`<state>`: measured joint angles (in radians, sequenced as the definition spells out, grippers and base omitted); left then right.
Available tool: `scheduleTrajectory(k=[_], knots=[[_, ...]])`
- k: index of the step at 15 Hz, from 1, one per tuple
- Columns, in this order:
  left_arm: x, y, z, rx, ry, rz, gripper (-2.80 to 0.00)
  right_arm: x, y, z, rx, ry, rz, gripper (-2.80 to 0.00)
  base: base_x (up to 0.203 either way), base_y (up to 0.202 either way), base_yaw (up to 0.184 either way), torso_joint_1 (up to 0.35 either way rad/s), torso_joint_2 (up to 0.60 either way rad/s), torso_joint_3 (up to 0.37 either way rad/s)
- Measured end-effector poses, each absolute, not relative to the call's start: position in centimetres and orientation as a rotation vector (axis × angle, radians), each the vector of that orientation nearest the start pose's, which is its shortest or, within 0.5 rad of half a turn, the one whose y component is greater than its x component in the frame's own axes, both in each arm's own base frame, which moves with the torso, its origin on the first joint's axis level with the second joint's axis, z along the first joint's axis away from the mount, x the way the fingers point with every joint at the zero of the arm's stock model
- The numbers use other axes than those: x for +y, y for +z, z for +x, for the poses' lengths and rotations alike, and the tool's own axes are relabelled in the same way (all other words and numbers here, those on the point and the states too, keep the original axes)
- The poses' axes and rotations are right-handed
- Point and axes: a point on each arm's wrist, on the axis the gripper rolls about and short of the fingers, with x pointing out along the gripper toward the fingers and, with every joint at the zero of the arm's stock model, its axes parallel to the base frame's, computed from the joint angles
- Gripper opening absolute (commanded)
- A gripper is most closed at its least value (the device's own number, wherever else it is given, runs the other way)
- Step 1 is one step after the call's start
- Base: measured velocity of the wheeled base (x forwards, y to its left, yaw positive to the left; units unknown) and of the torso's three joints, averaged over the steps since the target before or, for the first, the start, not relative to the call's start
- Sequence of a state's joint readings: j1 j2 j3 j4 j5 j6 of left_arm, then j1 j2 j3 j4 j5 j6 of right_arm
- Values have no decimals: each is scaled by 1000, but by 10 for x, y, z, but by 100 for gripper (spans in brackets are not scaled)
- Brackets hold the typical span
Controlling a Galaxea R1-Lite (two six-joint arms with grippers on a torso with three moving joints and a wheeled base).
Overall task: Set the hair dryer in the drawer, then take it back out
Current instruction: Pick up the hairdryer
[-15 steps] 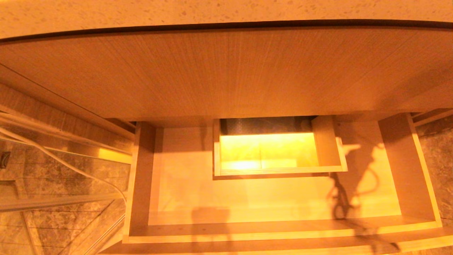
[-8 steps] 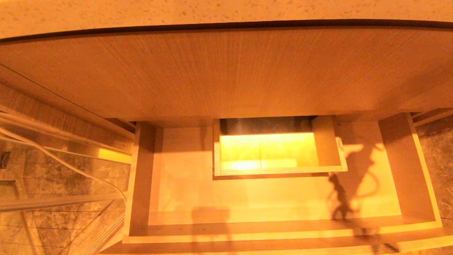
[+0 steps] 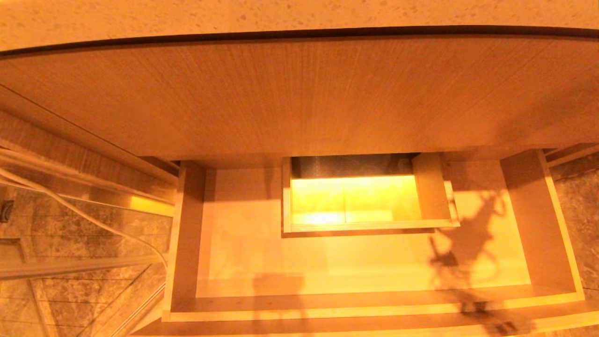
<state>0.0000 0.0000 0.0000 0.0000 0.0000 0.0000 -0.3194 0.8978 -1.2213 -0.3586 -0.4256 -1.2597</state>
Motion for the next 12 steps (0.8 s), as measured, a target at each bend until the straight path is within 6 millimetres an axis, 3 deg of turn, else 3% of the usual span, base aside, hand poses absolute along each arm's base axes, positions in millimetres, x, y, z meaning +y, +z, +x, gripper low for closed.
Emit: scheduleTrajectory(k=[12], knots=[[0, 75, -23, 0, 0, 0, 0, 26, 398, -108, -373, -1174, -1048, -280, 0, 0, 0, 0, 0, 0]])
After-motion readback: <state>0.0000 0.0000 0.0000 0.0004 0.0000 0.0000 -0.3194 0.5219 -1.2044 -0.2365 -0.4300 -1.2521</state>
